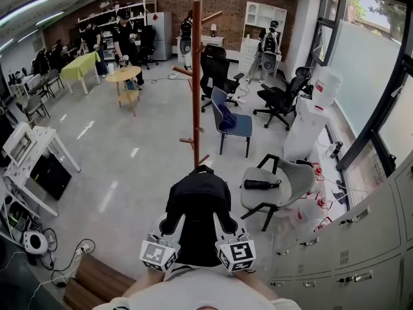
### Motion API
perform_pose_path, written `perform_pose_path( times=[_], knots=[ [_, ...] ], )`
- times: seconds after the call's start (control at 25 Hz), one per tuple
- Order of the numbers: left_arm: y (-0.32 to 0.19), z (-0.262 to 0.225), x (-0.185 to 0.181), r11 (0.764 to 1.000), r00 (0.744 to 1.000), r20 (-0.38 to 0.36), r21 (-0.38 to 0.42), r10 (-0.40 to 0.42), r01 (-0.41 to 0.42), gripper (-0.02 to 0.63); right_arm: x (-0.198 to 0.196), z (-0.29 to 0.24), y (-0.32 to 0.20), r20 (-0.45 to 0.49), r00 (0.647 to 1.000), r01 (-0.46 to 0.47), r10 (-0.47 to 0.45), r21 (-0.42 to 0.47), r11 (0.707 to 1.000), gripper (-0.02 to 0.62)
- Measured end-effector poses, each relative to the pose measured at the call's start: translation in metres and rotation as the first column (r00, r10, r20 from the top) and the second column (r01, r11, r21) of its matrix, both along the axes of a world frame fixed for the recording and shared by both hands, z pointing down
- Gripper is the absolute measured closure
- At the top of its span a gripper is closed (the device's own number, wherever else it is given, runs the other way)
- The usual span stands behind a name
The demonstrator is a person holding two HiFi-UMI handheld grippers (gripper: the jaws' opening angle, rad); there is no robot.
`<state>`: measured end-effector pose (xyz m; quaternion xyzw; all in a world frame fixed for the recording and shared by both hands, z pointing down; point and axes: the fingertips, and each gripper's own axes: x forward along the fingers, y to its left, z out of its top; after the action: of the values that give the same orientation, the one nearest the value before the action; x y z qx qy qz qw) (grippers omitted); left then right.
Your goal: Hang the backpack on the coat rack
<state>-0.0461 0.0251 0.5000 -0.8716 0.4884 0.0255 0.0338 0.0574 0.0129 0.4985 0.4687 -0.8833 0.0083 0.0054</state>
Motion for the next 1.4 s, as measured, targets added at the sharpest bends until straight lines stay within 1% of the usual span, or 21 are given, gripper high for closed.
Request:
perform_pose_path(
  times=[0.28,0.4,0.56,0.72,0.92,1.16,1.4],
  knots=[
    [-0.002,0.001,0.019,1.0,1.0,0.017,-0.01,-0.012,0.012,0.561,0.018,0.002,-0.006,0.003,1.0,0.019,-0.019,-0.005,1.0,0.563],
    [-0.01,0.004,0.02,1.0,1.0,0.022,-0.016,-0.011,0.011,0.561,0.019,0.006,-0.014,0.009,1.0,0.016,-0.016,-0.011,1.0,0.563],
    [-0.033,0.008,0.013,1.0,1.0,0.021,-0.009,0.002,-0.001,0.561,0.013,0.01,-0.036,0.005,1.0,0.009,-0.009,-0.01,1.0,0.563],
    [-0.069,0.012,0.0,1.0,1.0,0.006,-0.007,0.023,-0.023,0.561,0.0,0.013,-0.07,-0.009,1.0,-0.02,0.02,-0.005,1.0,0.563],
    [-0.131,0.013,-0.027,0.997,0.997,-0.001,-0.004,0.079,-0.079,0.561,-0.026,0.013,-0.125,-0.015,0.997,-0.076,0.076,-0.003,0.997,0.563],
    [-0.195,-0.001,-0.055,0.988,0.99,0.004,0.046,0.144,-0.144,0.561,-0.054,0.002,-0.181,-0.01,0.989,-0.15,0.15,0.037,0.988,0.563],
    [-0.238,-0.003,-0.072,0.977,0.98,-0.005,0.075,0.2,-0.199,0.561,-0.071,-0.002,-0.218,-0.029,0.98,-0.196,0.198,0.065,0.978,0.563]
  ],
)
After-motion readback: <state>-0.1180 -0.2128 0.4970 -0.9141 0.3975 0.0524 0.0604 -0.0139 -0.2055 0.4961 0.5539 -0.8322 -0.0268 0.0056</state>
